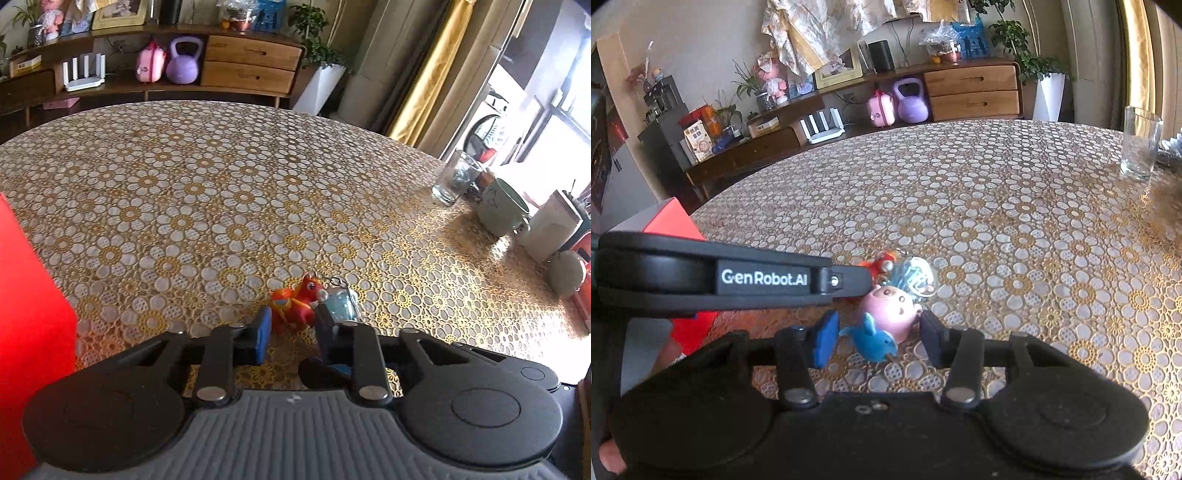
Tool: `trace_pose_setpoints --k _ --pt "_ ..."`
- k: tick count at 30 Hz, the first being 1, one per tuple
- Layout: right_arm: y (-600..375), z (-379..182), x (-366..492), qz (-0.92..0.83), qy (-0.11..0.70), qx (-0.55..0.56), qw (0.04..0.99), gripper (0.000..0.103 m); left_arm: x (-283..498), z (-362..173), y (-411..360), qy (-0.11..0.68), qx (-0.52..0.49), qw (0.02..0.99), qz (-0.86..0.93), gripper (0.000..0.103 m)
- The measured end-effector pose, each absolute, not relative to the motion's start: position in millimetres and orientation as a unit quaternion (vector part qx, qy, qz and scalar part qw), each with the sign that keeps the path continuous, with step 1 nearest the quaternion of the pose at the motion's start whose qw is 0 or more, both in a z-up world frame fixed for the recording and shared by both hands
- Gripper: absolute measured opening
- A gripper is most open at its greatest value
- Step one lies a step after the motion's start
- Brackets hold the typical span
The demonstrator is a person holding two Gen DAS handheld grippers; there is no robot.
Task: Organize rigid objects
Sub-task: 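Grasp the pink pig figure with the blue fish using the right tool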
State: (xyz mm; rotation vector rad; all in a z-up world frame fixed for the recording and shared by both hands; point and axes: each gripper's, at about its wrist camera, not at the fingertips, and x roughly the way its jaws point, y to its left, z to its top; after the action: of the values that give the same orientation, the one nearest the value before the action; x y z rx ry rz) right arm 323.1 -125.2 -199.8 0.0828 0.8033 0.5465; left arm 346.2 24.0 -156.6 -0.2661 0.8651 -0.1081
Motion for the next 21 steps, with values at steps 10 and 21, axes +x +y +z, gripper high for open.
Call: trace_pose_setpoints --k 10,21 --pt "-143 -198 323 0.257 0.387 0.042 0.885 0.040 351 -158 21 0.422 -0.122 0.898 -0.043 0.025" --pt "-130 -200 337 0.258 0.386 0.038 0.885 0.061 359 -166 15 0.421 -0.139 0.895 -0.038 0.045"
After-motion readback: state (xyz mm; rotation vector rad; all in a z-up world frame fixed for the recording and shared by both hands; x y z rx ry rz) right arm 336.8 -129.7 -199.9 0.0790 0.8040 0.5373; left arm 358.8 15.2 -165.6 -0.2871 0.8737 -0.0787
